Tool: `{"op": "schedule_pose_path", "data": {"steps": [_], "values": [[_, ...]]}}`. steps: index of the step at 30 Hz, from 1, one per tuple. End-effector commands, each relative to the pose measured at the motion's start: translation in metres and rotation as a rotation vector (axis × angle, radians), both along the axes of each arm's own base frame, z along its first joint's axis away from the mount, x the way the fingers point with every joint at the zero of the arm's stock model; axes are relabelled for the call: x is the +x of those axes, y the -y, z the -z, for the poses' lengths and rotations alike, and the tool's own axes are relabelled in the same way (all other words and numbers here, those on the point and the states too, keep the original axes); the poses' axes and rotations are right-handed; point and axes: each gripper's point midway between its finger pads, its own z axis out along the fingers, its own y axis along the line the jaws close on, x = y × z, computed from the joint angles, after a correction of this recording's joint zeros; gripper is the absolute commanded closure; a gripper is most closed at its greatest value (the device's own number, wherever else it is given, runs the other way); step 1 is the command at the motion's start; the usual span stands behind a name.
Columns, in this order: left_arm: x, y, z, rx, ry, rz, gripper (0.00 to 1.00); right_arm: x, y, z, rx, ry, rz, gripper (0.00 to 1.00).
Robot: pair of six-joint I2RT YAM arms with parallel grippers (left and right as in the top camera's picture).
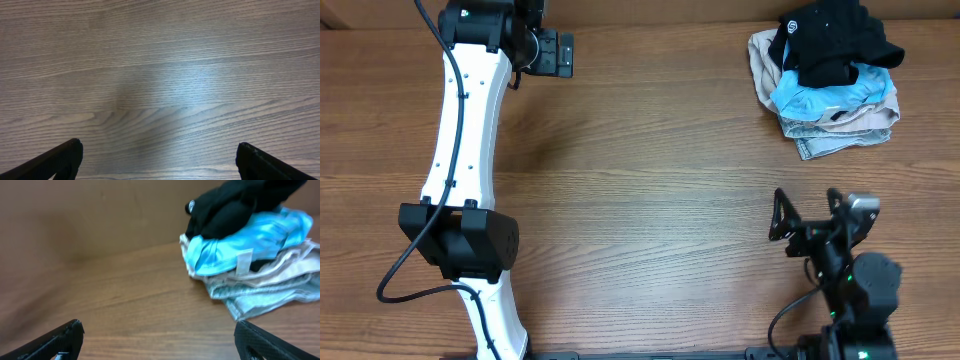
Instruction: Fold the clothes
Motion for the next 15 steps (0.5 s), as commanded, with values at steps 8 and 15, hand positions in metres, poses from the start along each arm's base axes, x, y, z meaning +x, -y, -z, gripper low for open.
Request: {"op": "schedule_pose_path", "data": {"steps": [8, 15], "values": [[0.002, 0.004, 0.000, -0.012, 0.004, -0.011, 0.00, -0.010, 0.000, 0.027, -0.007, 0.092, 0.019, 0.00], [0.002, 0.004, 0.000, -0.012, 0.003, -0.011, 0.00, -0.012, 0.000, 0.026, -0.003, 0.155, 0.019, 0.00]]}}
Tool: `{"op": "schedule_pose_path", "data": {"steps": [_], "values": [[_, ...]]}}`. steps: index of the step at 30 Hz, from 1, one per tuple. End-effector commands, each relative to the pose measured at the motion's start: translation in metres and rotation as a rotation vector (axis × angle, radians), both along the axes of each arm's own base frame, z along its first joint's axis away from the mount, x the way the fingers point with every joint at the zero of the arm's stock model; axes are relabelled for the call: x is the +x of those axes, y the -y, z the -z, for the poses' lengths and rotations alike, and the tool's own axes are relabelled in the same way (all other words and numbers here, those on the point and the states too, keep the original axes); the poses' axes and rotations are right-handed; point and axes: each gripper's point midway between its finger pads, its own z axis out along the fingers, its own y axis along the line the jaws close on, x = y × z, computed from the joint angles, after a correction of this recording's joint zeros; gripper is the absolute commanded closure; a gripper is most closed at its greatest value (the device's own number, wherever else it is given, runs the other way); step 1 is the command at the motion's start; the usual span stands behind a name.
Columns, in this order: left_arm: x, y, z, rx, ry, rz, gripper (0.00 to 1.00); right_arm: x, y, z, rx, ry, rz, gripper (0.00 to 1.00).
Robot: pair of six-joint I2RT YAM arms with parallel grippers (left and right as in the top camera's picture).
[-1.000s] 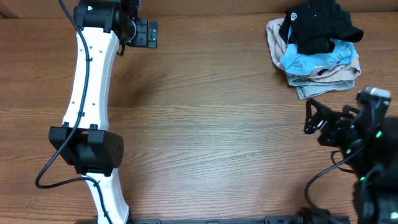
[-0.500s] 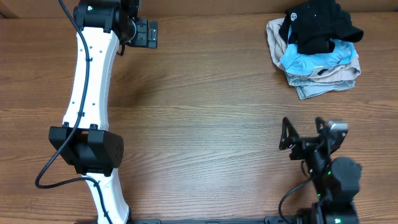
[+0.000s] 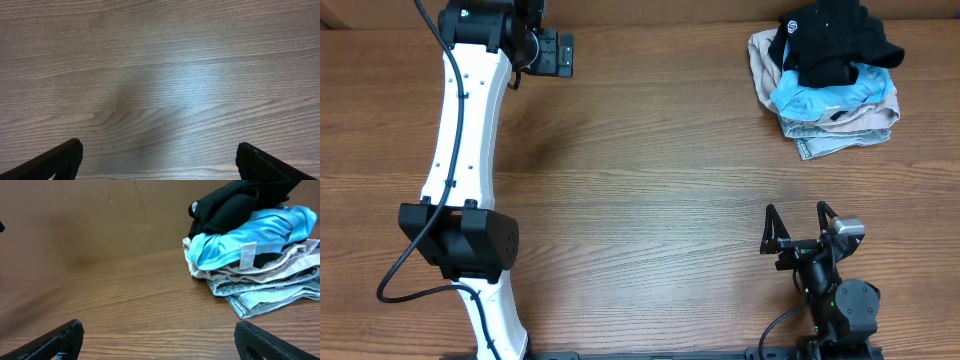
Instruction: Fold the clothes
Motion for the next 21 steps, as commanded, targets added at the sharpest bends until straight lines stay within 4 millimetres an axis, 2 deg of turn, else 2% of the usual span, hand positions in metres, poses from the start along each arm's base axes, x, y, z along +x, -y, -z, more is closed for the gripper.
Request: {"op": "schedule_pose_path", "data": {"steps": [1, 21], "values": [[0.0021, 0.0039, -0.0002, -0.012, 0.003, -0.011, 0.00, -0.0006, 0.0015, -0.0080, 0.001, 0.048, 0.011, 0.00], [0.0021, 0.0039, -0.0002, -0.012, 0.003, -0.011, 0.00, 0.0003, 0.0003, -0.0088, 0.003, 0.068, 0.006, 0.00]]}}
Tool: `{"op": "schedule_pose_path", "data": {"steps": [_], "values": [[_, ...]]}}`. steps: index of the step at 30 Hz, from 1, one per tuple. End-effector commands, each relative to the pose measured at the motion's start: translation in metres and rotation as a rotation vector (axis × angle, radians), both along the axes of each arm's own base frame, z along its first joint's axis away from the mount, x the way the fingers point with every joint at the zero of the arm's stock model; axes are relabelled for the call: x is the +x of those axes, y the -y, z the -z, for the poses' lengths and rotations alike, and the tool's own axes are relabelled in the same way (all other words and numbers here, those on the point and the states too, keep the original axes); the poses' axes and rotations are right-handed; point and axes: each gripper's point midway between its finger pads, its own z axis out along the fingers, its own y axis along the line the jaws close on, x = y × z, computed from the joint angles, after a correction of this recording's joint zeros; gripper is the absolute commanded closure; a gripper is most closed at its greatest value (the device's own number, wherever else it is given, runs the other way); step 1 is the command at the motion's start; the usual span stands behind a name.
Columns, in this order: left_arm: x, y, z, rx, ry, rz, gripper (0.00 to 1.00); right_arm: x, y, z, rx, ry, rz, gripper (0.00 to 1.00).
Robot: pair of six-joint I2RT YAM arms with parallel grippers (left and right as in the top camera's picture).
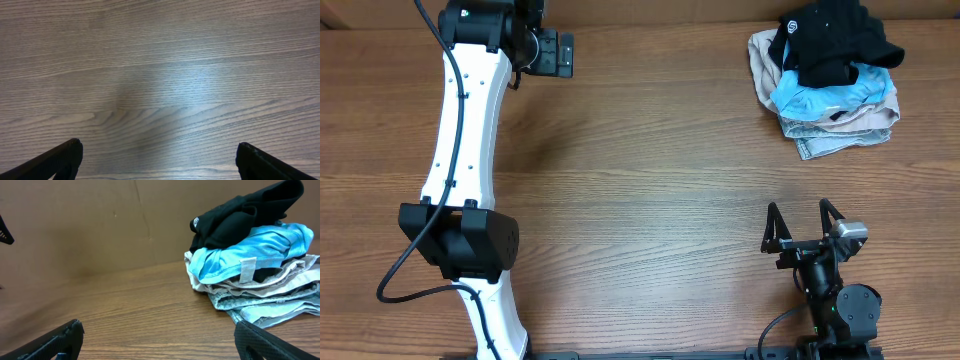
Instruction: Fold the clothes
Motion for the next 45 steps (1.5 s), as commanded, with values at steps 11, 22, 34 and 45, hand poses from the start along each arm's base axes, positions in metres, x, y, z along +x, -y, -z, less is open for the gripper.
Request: {"op": "schedule_pose_path", "data": {"steps": [11, 22, 34, 45], "values": [[0.002, 0.004, 0.000, -0.012, 0.003, -0.011, 0.00, 0.000, 0.000, 0.002, 0.000, 0.005, 0.005, 0.00], [0.002, 0.004, 0.000, -0.012, 0.004, -0.010, 0.00, 0.000, 0.000, 0.002, 0.000, 0.005, 0.005, 0.00], [-0.012, 0.016, -0.029, -0.019, 0.056, 0.016, 0.00, 0.000, 0.000, 0.002, 0.000, 0.005, 0.005, 0.00], [-0.116, -0.015, 0.012, 0.070, -0.063, -0.014, 0.00, 0.000, 0.000, 0.002, 0.000, 0.005, 0.005, 0.00]]}}
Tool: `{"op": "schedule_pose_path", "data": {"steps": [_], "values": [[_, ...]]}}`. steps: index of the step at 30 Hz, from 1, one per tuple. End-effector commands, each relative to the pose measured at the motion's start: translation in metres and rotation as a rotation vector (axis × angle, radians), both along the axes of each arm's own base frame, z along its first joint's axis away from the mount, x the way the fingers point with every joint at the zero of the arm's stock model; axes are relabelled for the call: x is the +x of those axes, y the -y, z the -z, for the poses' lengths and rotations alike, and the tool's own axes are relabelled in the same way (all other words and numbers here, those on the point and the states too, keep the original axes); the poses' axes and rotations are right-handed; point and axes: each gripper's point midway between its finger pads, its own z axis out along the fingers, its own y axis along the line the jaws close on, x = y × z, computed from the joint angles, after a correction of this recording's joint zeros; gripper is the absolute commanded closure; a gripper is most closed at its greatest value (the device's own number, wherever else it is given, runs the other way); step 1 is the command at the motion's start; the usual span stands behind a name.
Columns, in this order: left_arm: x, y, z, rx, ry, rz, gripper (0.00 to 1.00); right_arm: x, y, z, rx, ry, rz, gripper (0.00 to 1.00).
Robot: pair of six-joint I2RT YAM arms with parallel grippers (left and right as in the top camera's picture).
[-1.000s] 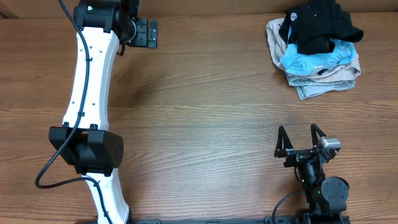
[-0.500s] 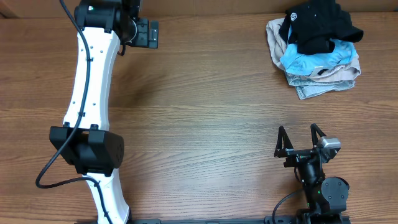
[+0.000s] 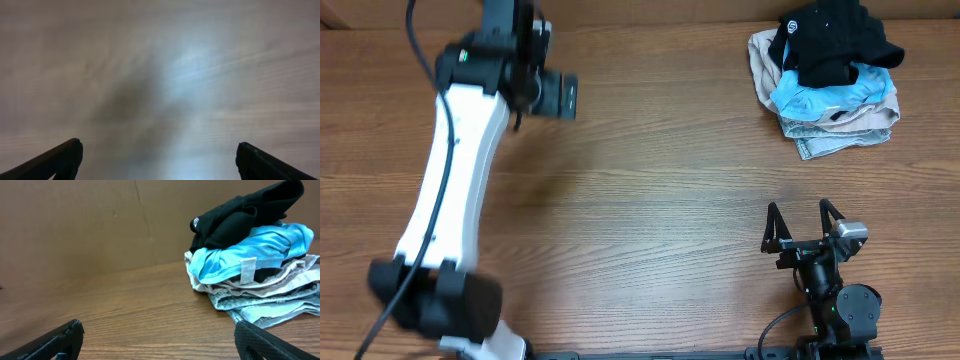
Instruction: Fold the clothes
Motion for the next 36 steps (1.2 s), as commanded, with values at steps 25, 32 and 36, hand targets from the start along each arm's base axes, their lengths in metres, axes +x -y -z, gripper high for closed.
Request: {"op": "schedule_pose_path", "data": {"steps": [25, 32, 36], "values": [[-0.142, -0.025, 0.014, -0.169, 1.064, -0.010, 0.00, 0.000, 0.000, 0.002, 0.000, 0.004, 0.004, 0.00], [-0.154, -0.032, 0.025, -0.170, 1.123, -0.015, 0.00, 0.000, 0.000, 0.002, 0.000, 0.004, 0.004, 0.00], [-0.156, -0.034, 0.028, -0.175, 1.134, -0.005, 0.00, 0.000, 0.000, 0.002, 0.000, 0.003, 0.004, 0.00]]}}
